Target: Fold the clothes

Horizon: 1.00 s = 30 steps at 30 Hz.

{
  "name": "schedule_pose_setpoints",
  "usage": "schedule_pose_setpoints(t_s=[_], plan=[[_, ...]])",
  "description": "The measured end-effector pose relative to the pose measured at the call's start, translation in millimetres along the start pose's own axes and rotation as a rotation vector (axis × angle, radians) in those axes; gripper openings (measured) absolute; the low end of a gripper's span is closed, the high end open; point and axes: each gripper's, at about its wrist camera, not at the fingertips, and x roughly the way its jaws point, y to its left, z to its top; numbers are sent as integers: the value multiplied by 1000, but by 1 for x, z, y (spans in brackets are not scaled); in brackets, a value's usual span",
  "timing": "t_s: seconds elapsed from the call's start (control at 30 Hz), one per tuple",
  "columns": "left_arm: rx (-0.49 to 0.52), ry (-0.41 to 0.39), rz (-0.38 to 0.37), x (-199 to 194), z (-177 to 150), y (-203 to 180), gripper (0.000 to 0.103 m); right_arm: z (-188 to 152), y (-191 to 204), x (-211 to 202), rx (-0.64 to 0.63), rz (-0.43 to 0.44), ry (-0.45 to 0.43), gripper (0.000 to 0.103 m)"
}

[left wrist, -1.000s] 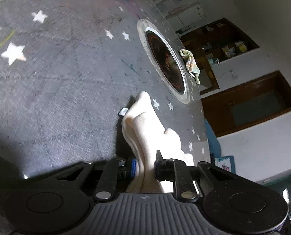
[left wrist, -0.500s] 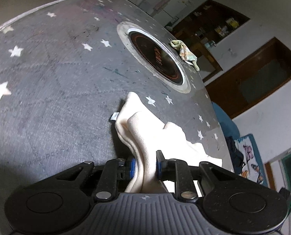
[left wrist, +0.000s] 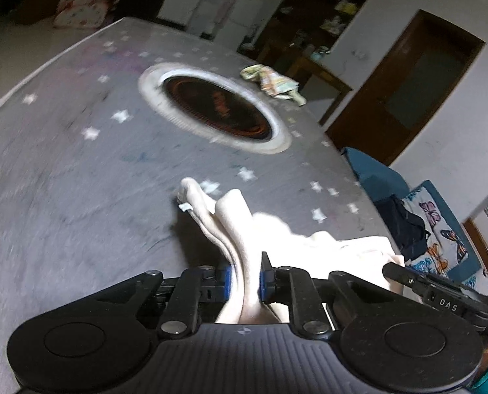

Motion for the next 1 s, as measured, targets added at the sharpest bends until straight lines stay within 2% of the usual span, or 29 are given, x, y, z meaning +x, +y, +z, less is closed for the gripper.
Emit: schedule_pose_setpoints(t_s=[0.53,1.0], plan=[[174,-27,-30,33,17,-83,14,43,-24,-41,-119,-164,-105,9],[251,-26,-3,69,24,-132,14,62,-53,-53,-166,-274,-135,9]])
